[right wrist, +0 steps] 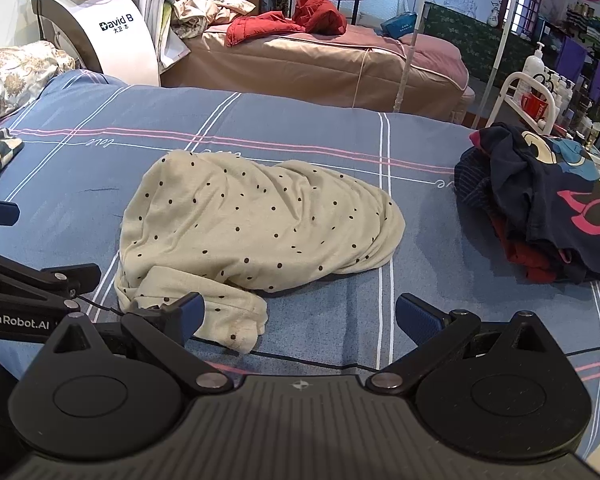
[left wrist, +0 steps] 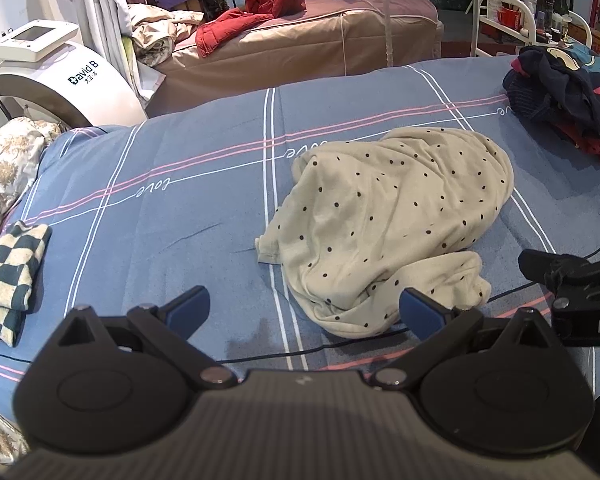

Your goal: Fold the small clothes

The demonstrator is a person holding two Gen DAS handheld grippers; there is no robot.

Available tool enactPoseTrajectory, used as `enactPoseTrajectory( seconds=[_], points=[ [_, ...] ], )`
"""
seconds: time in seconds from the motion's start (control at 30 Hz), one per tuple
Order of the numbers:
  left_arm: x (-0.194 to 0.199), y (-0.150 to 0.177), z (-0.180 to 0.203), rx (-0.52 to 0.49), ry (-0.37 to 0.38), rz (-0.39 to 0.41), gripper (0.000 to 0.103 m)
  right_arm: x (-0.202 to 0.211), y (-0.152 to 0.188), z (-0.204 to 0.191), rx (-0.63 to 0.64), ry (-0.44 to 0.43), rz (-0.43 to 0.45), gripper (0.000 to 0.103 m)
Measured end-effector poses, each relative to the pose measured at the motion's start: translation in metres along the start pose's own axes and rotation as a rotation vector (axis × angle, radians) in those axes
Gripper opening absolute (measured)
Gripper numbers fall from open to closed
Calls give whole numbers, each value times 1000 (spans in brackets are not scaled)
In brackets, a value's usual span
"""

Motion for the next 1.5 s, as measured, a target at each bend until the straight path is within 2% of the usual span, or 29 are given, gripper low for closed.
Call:
enactPoseTrajectory(
  seconds=[1.5],
  points=[
    [3, 1, -6, 4, -6, 2, 103, 0, 2, -3, 11, -11, -8, 103]
  ],
)
Point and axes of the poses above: each gripper's, at about its wrist camera, not at the fingertips, and x roughly against the way its jaws point, z to its right, y to its underside, the point moved 9 cm from there along -x, roughly the way its jaws point, and after that the axes turned 3 degrees about y, right-handed, at the moved point
